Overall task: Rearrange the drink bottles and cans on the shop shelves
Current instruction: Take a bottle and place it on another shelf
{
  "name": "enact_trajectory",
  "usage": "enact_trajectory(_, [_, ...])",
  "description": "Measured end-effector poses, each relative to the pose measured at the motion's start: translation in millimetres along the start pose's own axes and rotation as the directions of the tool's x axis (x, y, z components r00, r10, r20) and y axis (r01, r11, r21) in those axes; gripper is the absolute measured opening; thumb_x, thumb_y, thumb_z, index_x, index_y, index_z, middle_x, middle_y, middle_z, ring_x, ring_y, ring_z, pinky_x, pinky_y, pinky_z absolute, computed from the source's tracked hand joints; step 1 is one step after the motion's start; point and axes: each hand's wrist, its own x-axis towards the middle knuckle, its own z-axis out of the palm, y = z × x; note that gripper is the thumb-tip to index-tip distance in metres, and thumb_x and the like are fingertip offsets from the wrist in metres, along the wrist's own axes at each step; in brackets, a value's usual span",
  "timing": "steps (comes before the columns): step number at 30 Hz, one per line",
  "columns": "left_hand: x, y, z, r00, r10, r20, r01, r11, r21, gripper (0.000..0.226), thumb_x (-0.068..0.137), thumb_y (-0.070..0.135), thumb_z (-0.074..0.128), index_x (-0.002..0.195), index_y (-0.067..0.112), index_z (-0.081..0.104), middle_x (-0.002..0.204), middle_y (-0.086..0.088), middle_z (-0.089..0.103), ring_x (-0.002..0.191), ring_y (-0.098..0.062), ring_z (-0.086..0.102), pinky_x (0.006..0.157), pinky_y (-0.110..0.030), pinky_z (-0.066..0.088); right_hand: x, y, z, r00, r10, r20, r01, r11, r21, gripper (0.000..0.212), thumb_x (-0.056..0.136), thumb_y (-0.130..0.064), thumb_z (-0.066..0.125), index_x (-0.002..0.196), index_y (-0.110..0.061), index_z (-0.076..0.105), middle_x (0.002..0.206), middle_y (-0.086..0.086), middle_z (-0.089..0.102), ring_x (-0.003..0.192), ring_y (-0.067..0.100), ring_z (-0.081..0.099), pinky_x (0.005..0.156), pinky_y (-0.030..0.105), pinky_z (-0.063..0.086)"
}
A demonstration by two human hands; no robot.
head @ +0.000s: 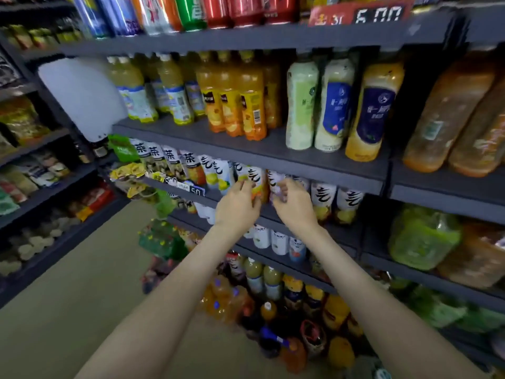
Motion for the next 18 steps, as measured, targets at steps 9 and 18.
enact_trajectory(9, [16,-112,-5,0.989,0.045,0.139,-0.041,0.998,-0.037,0.042,0.098,0.027,0.044,0.137,0.010,0.042,0.139,-0.013,0.045,0.124,-0.030,0.045,0.085,-0.042,0.048,-7,-26,94,0.986,0.159,-0.039,-0.162,0.985,-0.063,0.033,0.090,-0.011,0.057,0.122,-0.003,0.052,0.116,0.017,0.054,0.104,0.030,0.054,0.084,0.032,0.041])
enact_trajectory(18, [3,-90,33,0.968,0.127,0.217,-0.109,0.989,-0.095,0.038,0.097,0.027,0.046,0.131,0.010,0.045,0.125,-0.014,0.051,0.114,-0.031,0.049,0.079,-0.040,0.045,-37,-3,75,0.966,0.232,-0.111,-0.244,0.963,-0.114,0.035,0.091,-0.011,0.057,0.125,-0.005,0.051,0.122,0.012,0.052,0.118,0.025,0.049,0.092,0.029,0.040])
